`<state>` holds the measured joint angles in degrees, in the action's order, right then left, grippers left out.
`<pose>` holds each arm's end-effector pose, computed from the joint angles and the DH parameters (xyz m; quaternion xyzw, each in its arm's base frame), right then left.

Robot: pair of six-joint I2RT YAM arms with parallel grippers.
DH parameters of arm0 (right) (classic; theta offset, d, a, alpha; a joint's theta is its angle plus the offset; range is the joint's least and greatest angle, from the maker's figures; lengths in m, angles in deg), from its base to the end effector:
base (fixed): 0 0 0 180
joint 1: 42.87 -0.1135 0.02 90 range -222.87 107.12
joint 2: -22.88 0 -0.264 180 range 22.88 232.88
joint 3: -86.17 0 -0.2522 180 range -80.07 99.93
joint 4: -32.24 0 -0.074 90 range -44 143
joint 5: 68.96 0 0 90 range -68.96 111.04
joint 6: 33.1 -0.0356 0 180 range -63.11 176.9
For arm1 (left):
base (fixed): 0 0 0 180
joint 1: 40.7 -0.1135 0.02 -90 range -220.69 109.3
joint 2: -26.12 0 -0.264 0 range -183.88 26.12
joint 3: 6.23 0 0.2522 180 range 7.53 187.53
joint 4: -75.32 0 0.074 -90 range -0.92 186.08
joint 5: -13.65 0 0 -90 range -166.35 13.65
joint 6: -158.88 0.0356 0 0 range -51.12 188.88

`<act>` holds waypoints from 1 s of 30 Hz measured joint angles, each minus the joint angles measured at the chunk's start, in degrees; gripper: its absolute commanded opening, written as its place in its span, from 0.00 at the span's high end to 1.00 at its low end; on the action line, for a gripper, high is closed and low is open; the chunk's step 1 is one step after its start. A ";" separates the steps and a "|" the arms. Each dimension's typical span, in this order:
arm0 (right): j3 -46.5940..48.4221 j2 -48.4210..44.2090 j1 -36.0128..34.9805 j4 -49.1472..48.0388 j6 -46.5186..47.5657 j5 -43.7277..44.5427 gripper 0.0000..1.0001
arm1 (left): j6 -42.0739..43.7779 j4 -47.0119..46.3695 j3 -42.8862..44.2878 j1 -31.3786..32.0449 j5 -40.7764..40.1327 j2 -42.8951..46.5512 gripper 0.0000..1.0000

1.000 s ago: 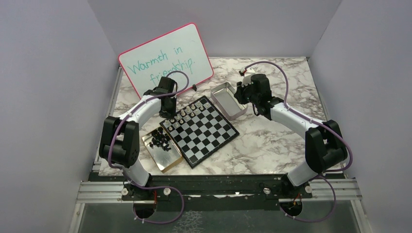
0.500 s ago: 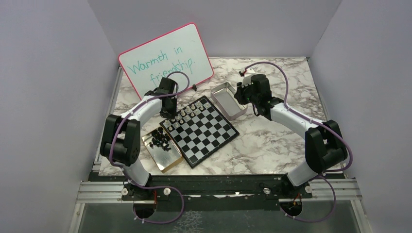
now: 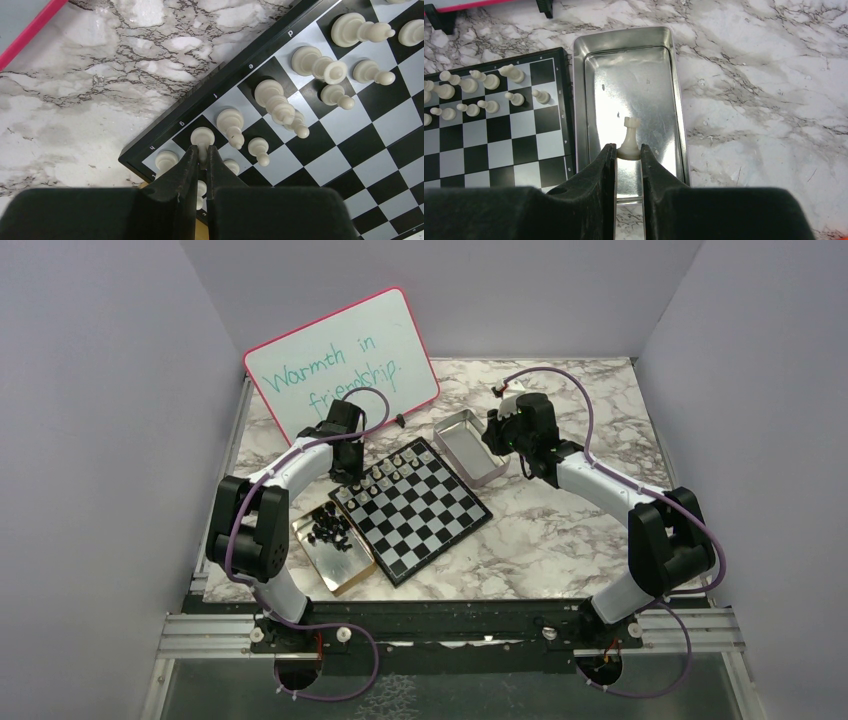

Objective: Set up the chess pieces on the board
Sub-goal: Place the chess piece on the chessboard.

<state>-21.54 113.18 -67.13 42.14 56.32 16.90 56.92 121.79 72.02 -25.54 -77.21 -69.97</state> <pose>0.3253 0.1494 0.2483 -0.1939 0.8342 0.1411 0.4967 0.3241 -0.0872 0.2000 0.0256 0.9746 -0.0450 0.2178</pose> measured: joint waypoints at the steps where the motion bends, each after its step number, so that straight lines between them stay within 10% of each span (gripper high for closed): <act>1: 0.00 0.00 0.00 0.00 0.00 0.00 0.96 | 0.00 0.00 0.00 0.00 0.00 0.00 0.91; 19: -0.02 0.00 0.00 0.00 0.00 -0.24 0.95 | 0.11 0.39 -0.24 -0.07 -0.07 0.31 0.91; 30: -0.07 0.00 0.00 -0.04 0.00 -0.63 0.95 | 0.26 1.20 -0.52 -0.09 -0.07 0.42 0.69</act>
<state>-21.61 113.18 -67.13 42.10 56.32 16.27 57.18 122.99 71.49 -25.62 -77.28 -69.56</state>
